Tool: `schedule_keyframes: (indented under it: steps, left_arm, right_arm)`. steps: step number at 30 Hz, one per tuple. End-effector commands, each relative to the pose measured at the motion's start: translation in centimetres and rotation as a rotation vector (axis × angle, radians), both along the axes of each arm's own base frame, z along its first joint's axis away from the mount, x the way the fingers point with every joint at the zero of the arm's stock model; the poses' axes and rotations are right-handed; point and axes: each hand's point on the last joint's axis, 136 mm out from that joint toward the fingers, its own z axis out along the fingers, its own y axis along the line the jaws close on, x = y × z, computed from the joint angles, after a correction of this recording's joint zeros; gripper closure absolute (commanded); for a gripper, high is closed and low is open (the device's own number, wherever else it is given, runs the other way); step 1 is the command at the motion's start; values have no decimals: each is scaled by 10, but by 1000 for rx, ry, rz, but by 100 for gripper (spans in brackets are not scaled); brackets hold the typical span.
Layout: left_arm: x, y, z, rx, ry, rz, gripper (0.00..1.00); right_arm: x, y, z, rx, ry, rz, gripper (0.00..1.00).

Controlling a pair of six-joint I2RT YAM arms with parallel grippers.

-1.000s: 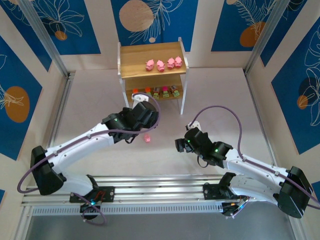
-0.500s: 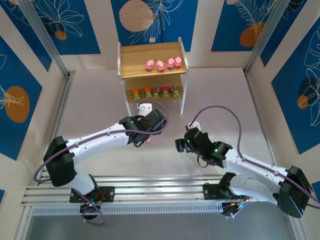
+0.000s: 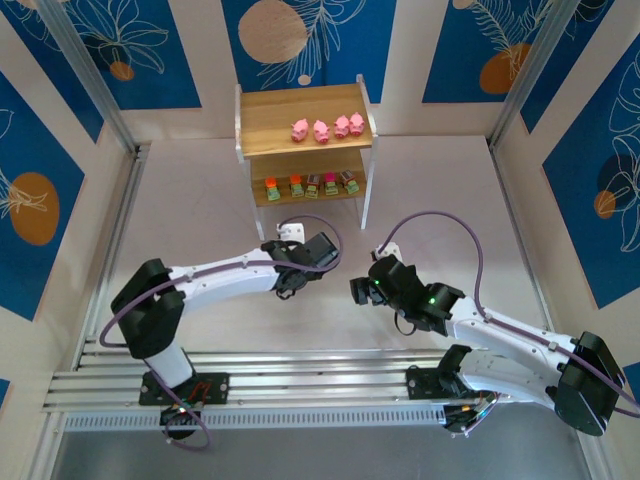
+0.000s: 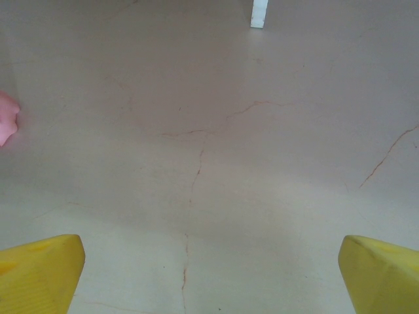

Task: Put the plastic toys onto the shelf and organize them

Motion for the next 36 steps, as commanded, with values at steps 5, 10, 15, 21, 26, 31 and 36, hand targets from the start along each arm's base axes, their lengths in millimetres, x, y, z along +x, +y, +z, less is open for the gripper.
schedule_keyframes:
  steps: [5, 10, 15, 21, 26, 31, 36]
  left_arm:
    - [-8, -6, -35, -17, 68, 33, 16]
    - [-10, -8, -47, -26, 85, 40, 20]
    - [-11, -9, -55, -28, 99, 41, 25]
    - [-12, -9, -65, -42, 115, 56, 29]
    - [-12, -7, -70, -49, 125, 61, 32]
    - [-11, -4, -75, -61, 132, 70, 34]
    - [-7, -1, -77, -73, 130, 72, 40]
  right_arm:
    - [0, -1, 1, 6, -10, -14, 5]
    - [1, -1, 1, 6, -10, -13, 8]
    - [0, 0, 1, 7, -10, -9, 11]
    - [0, 0, 1, 7, -8, -8, 17]
    - [1, 1, -1, 5, -4, -6, 25]
    - [1, 2, -1, 3, -2, -4, 27]
    - [1, 2, -1, 0, 0, -2, 30]
